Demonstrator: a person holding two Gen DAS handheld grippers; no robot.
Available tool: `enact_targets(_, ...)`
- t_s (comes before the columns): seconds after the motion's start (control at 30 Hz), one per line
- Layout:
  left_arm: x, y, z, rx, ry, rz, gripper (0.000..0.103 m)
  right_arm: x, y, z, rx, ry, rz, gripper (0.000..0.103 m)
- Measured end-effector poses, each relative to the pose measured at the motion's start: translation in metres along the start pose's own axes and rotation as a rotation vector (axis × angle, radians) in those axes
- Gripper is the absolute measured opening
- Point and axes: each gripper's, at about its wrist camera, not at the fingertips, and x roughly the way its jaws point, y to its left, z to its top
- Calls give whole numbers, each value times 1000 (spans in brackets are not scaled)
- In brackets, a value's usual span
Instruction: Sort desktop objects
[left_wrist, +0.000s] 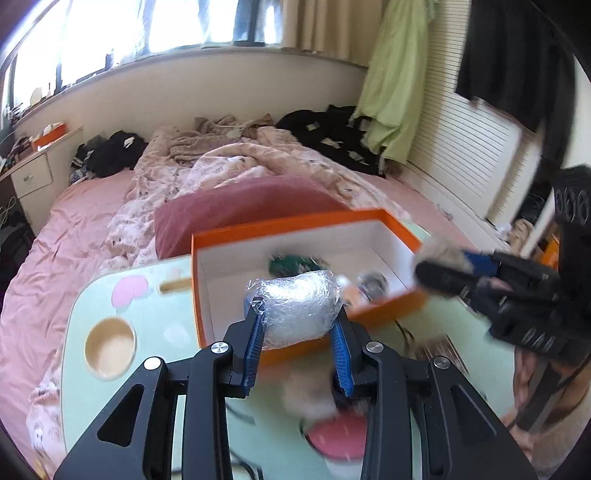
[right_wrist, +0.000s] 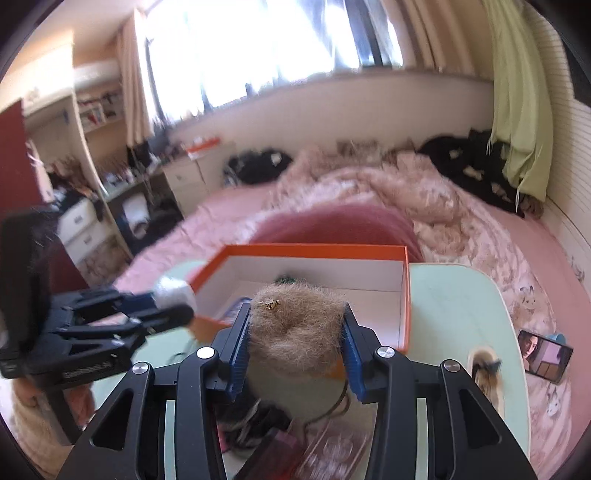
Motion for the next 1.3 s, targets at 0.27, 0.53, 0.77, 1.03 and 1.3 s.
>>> enact_targets(0.27, 50, 7, 16, -79, 40, 38, 61, 41, -10, -1, 78, 55, -124, 61)
enact_targets(0.53, 5, -7, -5, -71, -57, 12, 71, -30, 4, -19, 41, -78, -130, 81)
enact_targets(0.77, -31, -21, -61, -11, -16, 11, 78, -57, 33, -89, -64, -32, -152, 86)
enact_targets(1.03, -18, -26, -118, 12, 89, 76, 78, -60, 29, -146, -55, 48, -233, 86)
enact_targets(1.3, -3, -34, -126, 53, 146, 48, 103, -50, 22, -157, -39, 84, -224, 103)
